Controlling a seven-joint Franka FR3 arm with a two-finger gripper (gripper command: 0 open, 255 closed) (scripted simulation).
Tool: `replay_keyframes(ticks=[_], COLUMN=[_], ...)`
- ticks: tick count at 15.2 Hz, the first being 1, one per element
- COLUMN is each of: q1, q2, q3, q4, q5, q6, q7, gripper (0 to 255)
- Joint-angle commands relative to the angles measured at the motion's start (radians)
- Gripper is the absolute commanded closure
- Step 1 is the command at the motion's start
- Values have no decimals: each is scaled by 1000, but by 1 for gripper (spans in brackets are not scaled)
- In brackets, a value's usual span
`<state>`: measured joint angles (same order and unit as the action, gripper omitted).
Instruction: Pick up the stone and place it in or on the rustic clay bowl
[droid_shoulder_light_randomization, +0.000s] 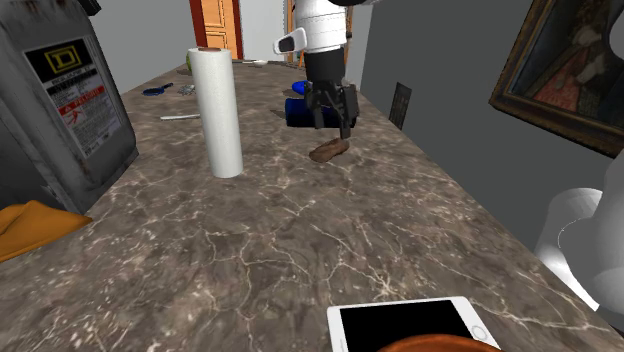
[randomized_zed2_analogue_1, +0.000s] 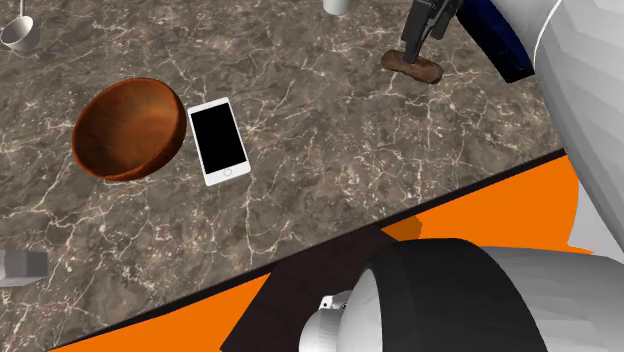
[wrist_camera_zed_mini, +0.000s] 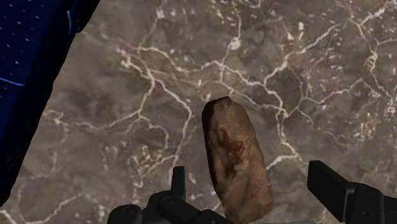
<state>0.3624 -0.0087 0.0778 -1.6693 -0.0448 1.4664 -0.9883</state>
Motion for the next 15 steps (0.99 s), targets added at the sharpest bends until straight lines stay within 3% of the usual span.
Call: replay_keyframes(ticks=[1, 8, 15], q1=[10, 8, 8], q2=[14, -14, -14], q3=[10, 8, 8], q4=[-2, -123, -122], q5=[-1, 1, 1], q6=[16, 109, 108], q7=[-22, -23, -23], gripper=[0, 0, 0])
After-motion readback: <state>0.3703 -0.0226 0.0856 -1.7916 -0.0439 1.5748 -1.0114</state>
